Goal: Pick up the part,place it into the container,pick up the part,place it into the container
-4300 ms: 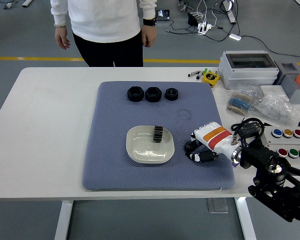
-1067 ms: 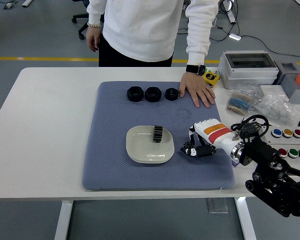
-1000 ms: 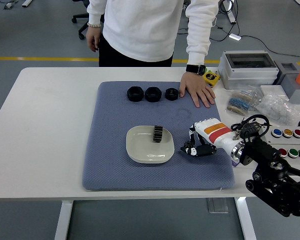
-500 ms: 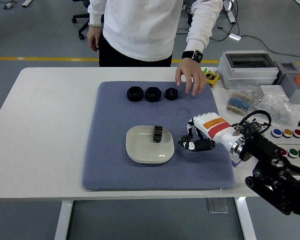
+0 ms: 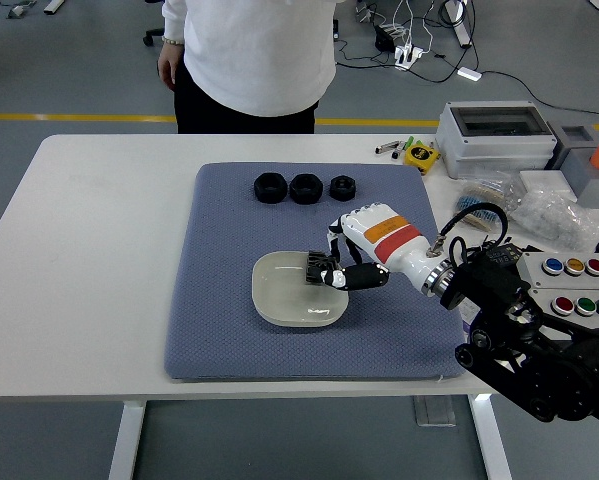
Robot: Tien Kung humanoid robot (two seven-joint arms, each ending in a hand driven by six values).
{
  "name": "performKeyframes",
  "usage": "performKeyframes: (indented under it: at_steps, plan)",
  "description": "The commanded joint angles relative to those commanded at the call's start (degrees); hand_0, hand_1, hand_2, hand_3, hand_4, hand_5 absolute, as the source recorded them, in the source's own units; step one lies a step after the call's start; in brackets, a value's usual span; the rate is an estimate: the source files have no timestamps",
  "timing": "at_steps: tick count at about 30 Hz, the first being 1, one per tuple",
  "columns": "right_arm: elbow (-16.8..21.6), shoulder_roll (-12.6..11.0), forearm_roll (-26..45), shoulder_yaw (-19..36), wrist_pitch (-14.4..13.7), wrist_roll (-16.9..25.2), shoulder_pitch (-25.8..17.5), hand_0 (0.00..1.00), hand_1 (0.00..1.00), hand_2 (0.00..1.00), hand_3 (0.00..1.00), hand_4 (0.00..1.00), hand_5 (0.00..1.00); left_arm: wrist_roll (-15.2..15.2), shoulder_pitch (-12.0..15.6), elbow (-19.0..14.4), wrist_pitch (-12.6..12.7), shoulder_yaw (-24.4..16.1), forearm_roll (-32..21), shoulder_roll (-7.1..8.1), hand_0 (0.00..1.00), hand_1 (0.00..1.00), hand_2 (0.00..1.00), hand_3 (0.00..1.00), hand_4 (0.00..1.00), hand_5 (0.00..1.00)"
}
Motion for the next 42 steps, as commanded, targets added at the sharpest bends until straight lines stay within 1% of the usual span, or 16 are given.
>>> performKeyframes:
  at_steps: [5,6,8,11,12,17,18,24,29,30,32,35,36,37,41,42]
  plan:
    - [-0.9,1.5,-0.3,-1.4,2.0,-0.7,1.1,0.002,0.041,0.158,0.354,0.789,0.596,0.0,-0.2,0.0,0.0,0.2,-0.3,0.00,0.765,0.718,0.695,0.586,0.648,0.615]
    - [-1.1,1.7,-0.6,-1.6,2.7,-0.9,1.2,0.068,0.154,0.315,0.497,0.961,0.569,-0.1,-0.2,0.0,0.0,0.3,-0.4,0.01,0.765,0.717,0.696,0.586,0.649,0.616]
    - [-1.6,1.8,-1.0,-1.8,3.7,-1.0,1.3,0.068,0.154,0.315,0.497,0.961,0.569,-0.1,-0.2,0.0,0.1,0.3,-0.6,-0.01,0.765,0.717,0.696,0.586,0.649,0.616]
    - [-2.0,1.8,-1.0,-1.9,4.0,-0.8,1.3,0.068,0.154,0.315,0.497,0.961,0.569,-0.1,-0.3,0.0,0.1,0.5,-0.8,0.00,0.765,0.717,0.696,0.586,0.649,0.616]
    - [-2.2,1.8,-1.0,-2.0,4.1,-0.8,1.2,0.154,0.264,0.459,0.569,0.998,0.576,-0.1,-0.3,0.0,0.1,0.5,-0.8,0.01,0.764,0.717,0.694,0.586,0.649,0.616]
    - [-2.8,1.6,-0.9,-1.7,3.8,-0.5,1.0,0.154,0.264,0.459,0.569,0.998,0.576,0.0,-0.3,0.0,0.0,0.3,-0.5,0.01,0.764,0.717,0.694,0.586,0.649,0.616]
    - [-2.9,1.5,-0.8,-1.5,3.7,-0.5,0.9,0.179,0.303,0.527,0.669,0.998,0.592,0.0,-0.3,0.0,0.0,0.3,-0.5,0.00,0.758,0.717,0.695,0.586,0.649,0.617]
    - [-3.1,1.2,-0.4,-0.6,2.7,-0.7,0.3,0.187,0.307,0.535,0.680,0.998,0.593,0.0,-0.4,0.0,0.0,0.4,-0.6,-0.06,0.762,0.716,0.695,0.587,0.649,0.616]
    - [-2.6,0.3,1.0,1.5,0.9,-0.9,-0.7,0.187,0.307,0.535,0.680,0.998,0.593,-0.1,-0.5,0.0,0.1,0.6,-0.9,-0.10,0.762,0.716,0.695,0.587,0.649,0.616]
    - [-2.2,-0.2,2.5,2.4,0.2,-1.0,-1.2,0.199,0.333,0.539,0.654,0.998,0.599,-0.2,-0.6,0.0,0.1,0.6,-1.1,-0.10,0.761,0.716,0.693,0.587,0.648,0.615]
    - [-1.2,-1.1,6.1,3.8,-0.3,-0.8,-2.2,0.199,0.333,0.539,0.654,0.998,0.599,-0.2,-0.6,0.0,0.1,0.6,-1.2,-0.14,0.761,0.716,0.693,0.587,0.648,0.615]
    - [0.7,-2.0,12.5,7.2,0.8,-1.1,-4.4,0.199,0.333,0.539,0.654,0.998,0.599,-0.1,-0.7,0.0,0.1,0.5,-1.1,-0.16,0.761,0.716,0.693,0.587,0.648,0.615]
    - [1.6,-2.2,14.6,8.6,1.8,-1.4,-5.5,0.318,0.492,0.621,0.574,0.990,0.592,-0.2,-0.7,0.0,0.2,0.7,-1.3,-0.18,0.762,0.716,0.693,0.586,0.649,0.616]
    - [2.2,-2.3,17.1,10.1,2.7,-1.6,-6.4,0.318,0.492,0.621,0.574,0.990,0.592,-0.2,-0.8,0.0,0.2,0.8,-1.4,-0.18,0.762,0.716,0.693,0.586,0.649,0.616]
    - [6.6,-3.4,26.8,17.2,8.1,-2.3,-11.2,0.318,0.492,0.621,0.574,0.990,0.592,-0.1,-0.9,0.0,0.2,0.4,-0.9,-0.30,0.762,0.716,0.693,0.586,0.649,0.616]
    - [7.2,-3.6,29.0,18.2,8.7,-2.1,-11.8,0.509,0.632,0.697,0.577,0.998,0.607,-0.1,-0.9,0.0,0.2,0.4,-0.8,-0.31,0.761,0.716,0.692,0.586,0.648,0.616]
